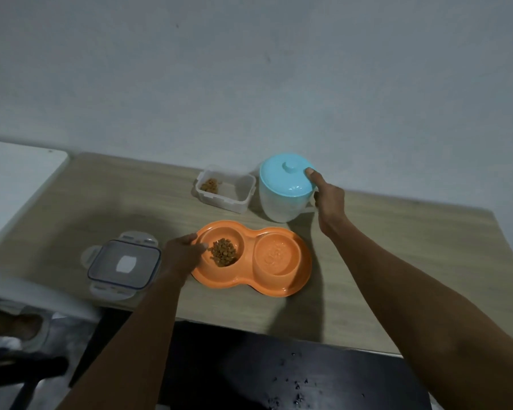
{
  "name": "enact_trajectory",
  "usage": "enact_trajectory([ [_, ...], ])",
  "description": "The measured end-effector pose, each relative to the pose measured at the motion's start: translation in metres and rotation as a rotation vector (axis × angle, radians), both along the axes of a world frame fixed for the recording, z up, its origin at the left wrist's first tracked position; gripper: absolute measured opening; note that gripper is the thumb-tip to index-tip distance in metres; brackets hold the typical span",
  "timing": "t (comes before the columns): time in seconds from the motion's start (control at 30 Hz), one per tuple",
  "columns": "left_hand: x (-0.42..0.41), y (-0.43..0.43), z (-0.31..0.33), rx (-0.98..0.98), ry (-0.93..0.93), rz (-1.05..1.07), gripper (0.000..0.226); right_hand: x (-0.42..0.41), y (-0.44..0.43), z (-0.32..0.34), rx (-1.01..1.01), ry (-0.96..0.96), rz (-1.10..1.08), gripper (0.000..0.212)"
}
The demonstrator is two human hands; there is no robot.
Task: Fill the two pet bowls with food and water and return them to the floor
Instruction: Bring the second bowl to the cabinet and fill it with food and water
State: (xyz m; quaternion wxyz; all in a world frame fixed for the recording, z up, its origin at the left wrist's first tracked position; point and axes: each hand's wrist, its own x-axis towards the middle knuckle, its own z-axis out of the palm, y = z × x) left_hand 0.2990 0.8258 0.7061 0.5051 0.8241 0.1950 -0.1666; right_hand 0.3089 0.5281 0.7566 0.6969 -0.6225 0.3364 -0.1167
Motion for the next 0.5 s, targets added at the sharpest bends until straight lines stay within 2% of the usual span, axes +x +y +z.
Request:
enact_trajectory([
  [0.1,-0.001,0.001,0.0,0.0,-0.006,0.007,0.047,0.004,-0.005,0.0,-0.07,-0.003,0.079,0.072],
  [0.17,-0.001,0.0,0.001,0.009,-0.005,0.003,0.049,-0.002,-0.003,0.0,-0.125,0.016,0.046,0.064],
  [0.23,-0.001,-0.001,0.002,0.031,-0.012,-0.025,0.049,-0.019,0.004,-0.01,-0.164,0.045,-0.09,0.054],
  [0.3,-0.001,-0.001,0.005,0.105,-0.018,-0.096,0.049,-0.044,0.016,-0.026,-0.251,0.167,-0.172,0.048],
  [0.4,0.0,0.002,0.007,0.139,-0.018,-0.148,0.049,-0.093,0.037,-0.056,-0.431,0.387,-0.09,0.047],
  [0.5,0.001,0.004,0.006,0.095,0.014,-0.13,0.053,-0.128,0.058,-0.08,-0.569,0.471,0.075,0.055],
])
